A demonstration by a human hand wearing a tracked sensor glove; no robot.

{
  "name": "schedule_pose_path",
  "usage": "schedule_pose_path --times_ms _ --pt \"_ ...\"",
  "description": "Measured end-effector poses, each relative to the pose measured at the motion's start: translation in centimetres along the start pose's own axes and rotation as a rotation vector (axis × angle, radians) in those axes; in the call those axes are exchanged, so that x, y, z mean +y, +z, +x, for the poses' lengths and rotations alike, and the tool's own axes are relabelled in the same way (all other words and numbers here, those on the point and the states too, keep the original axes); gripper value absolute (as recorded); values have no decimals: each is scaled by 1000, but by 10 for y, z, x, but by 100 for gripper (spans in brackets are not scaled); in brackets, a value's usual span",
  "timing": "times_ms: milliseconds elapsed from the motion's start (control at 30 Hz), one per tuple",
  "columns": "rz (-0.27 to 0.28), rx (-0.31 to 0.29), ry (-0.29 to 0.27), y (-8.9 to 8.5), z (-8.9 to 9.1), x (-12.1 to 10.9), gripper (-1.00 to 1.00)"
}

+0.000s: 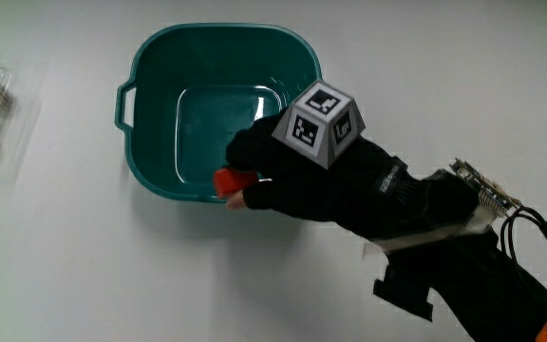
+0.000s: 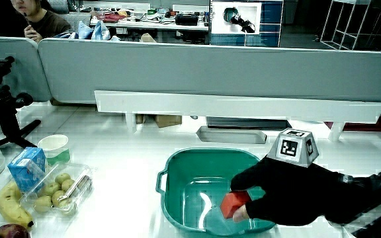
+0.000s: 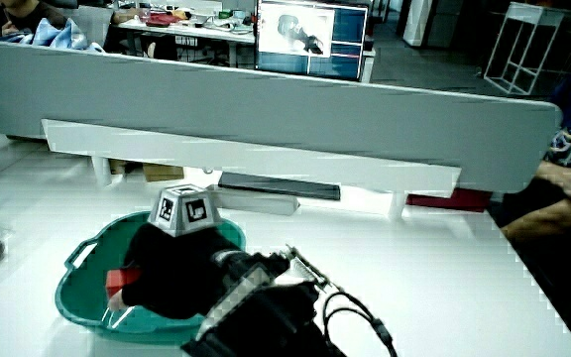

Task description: Place red block

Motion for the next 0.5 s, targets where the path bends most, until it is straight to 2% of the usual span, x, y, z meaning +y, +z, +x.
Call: schedule_pose_path --times_ms 67,100,167,200,267,333,500 --pt "-2 21 -10 0 7 6 0" --pt "14 4 -27 3 9 7 0" --pt "5 46 -35 7 15 10 0" --pt "-3 87 -48 6 20 12 0" --pt "10 67 -75 5 28 15 0" --pt "-6 96 -97 5 34 20 0" --pt "-8 122 -135 4 45 30 0"
